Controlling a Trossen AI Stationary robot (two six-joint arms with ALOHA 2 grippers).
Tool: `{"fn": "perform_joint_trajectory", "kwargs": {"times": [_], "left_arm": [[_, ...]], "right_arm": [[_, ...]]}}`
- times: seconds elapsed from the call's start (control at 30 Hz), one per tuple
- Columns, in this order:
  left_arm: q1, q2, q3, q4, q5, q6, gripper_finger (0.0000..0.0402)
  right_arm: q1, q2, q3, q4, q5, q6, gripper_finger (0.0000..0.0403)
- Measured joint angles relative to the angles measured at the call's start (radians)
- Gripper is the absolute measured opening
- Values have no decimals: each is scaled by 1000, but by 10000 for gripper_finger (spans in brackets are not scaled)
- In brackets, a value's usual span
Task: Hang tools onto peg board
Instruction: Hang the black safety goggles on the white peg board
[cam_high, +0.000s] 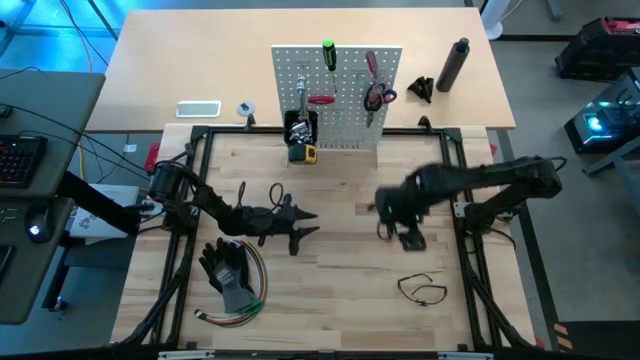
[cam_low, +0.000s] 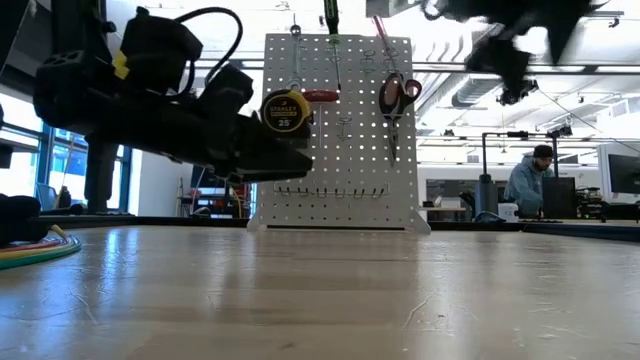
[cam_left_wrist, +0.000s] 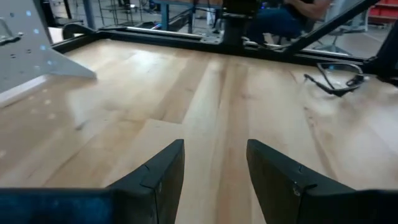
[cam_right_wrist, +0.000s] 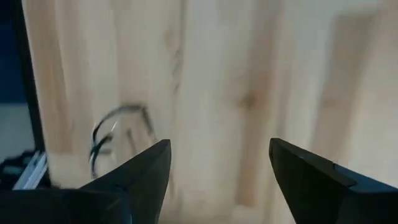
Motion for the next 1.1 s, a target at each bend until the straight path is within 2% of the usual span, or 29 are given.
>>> {"fn": "perform_joint_trajectory", "kwargs": {"times": [0.2,0.4,0.6,0.77,0.97,1.1], "left_arm": [[-34,0,8,-3,-2,0,165],[-41,0,44,-51,6,13,165],[-40,0,135,-188,23,44,165],[-40,0,209,-309,33,47,165],[-39,0,257,-330,43,90,165],[-37,0,278,-330,42,116,165]], "right_arm": [[199,-28,-209,88,-64,222,266],[369,-60,-360,321,-171,459,266],[459,-61,-394,368,-98,492,262],[522,-61,-397,375,-92,559,261],[632,-61,-397,411,-85,684,261],[726,-61,-397,428,-8,784,261]]}}
